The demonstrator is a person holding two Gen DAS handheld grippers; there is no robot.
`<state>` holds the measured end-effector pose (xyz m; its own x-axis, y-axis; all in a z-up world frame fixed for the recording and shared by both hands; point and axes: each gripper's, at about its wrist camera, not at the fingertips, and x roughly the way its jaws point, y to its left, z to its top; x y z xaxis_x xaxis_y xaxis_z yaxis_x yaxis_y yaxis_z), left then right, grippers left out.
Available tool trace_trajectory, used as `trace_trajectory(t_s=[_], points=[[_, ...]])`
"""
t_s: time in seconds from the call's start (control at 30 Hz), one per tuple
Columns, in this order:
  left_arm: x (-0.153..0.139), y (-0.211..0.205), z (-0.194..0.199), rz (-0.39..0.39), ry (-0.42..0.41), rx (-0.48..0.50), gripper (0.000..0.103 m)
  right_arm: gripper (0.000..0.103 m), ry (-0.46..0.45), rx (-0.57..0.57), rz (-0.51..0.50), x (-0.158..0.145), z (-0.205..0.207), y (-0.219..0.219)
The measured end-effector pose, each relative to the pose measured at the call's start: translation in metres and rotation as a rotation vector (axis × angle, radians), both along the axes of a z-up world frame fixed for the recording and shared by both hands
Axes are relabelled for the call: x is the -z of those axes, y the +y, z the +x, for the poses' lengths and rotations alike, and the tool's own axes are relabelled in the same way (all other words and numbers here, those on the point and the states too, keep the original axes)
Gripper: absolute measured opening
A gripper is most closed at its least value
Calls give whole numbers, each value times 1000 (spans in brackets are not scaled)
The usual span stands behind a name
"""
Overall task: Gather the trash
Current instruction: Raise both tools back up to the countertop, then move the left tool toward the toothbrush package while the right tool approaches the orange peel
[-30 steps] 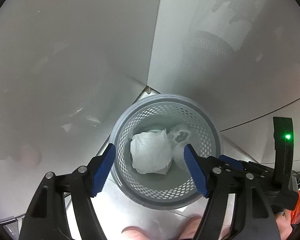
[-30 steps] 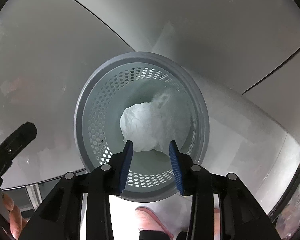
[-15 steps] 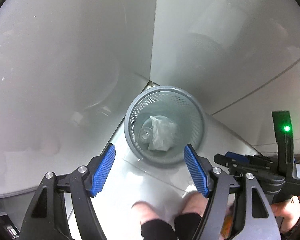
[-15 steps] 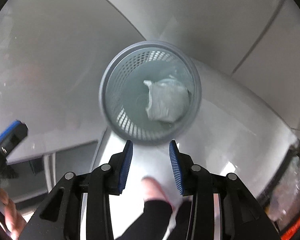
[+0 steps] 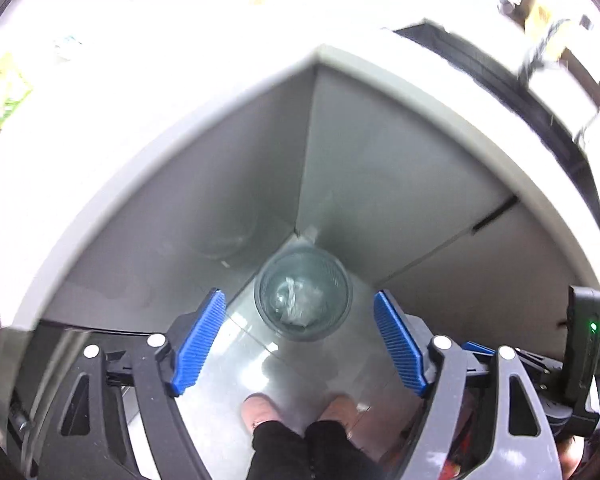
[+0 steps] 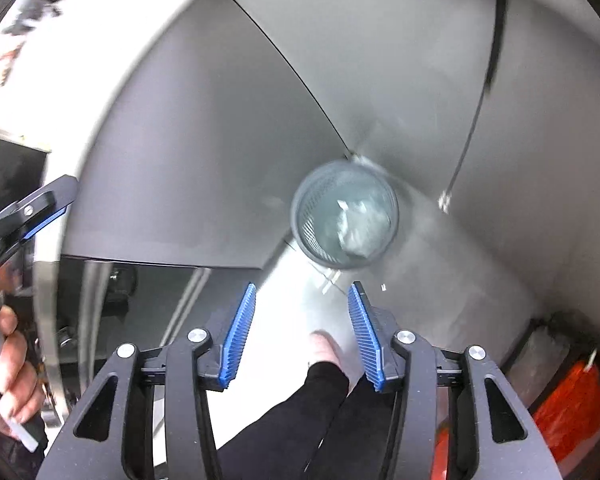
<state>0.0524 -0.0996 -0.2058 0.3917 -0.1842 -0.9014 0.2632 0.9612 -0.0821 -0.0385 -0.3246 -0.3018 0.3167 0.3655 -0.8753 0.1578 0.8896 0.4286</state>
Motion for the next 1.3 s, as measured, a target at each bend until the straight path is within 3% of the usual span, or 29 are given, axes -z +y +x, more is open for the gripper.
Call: trace_trajectory(t_s=[0.23, 0.53, 0.7, 0.9, 0.97, 1.13, 1.3], points=[[-103, 24, -16, -34, -139, -146, 84, 52, -163, -29, -33, -90, 16, -18], [-163, 72, 20, -50, -266, -262, 91, 55, -314, -21, -54, -161, 71, -13], [-165, 106, 75, -78, -293, -327, 94, 57, -357, -22, -92, -193, 126, 1], [-151, 143, 172, -28, -312, -345, 94, 57, -363, 29, -140, -195, 219, 36], [-146, 156, 209, -6, -296, -343, 94, 57, -329, 46, -150, -195, 253, 48], [-128, 182, 292, 22, -258, -324, 94, 59, -346, 77, -176, -199, 310, 74], [-103, 199, 347, 8, -187, -357, 94, 59, -307, 84, -182, -191, 350, 84]])
